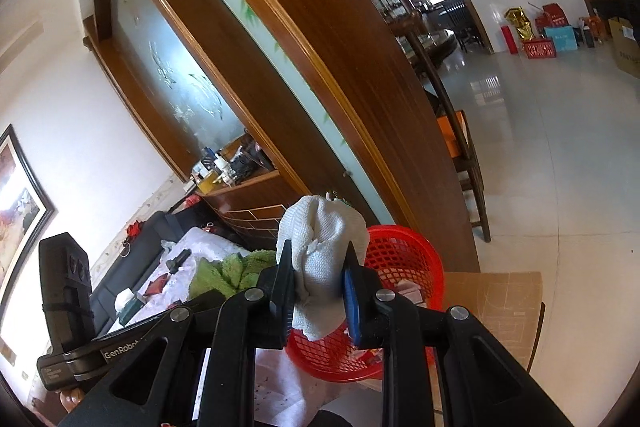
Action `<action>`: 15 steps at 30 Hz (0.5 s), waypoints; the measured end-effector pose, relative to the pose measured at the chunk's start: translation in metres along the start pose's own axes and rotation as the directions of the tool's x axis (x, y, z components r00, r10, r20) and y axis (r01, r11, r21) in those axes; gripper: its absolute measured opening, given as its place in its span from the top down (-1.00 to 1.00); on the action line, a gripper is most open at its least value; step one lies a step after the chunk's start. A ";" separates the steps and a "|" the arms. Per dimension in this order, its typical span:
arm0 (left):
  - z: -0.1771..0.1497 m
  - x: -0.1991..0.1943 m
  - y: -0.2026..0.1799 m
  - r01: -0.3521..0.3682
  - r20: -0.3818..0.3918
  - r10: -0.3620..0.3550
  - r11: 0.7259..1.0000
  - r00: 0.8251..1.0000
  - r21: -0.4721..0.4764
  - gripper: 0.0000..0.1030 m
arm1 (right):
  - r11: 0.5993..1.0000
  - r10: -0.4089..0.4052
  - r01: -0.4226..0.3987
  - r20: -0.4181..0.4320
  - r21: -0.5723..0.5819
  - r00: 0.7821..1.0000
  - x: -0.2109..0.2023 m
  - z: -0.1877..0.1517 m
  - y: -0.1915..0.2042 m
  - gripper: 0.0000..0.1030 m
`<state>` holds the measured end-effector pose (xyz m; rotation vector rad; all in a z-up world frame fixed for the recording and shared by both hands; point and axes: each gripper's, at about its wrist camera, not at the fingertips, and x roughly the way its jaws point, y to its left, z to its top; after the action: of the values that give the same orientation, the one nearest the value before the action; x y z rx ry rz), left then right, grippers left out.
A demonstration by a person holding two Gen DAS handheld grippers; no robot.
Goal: Collect trash
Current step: 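Carry the green towel and white cloth over the red wastebasket with both tools, then open both tools to drop the towel and cloth into the basket, return to table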
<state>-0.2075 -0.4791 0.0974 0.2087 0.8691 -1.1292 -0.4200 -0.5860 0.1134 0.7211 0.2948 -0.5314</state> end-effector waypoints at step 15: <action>-0.010 0.058 0.004 -0.016 -0.103 0.018 1.000 0.995 0.023 0.03 | 0.997 -0.027 0.032 -0.071 0.072 0.997 0.048 0.000 -0.029 0.30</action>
<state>-0.2005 -0.5124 0.0492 0.2946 0.9443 -1.1202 -0.3956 -0.6213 0.0769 0.8082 0.3539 -0.5480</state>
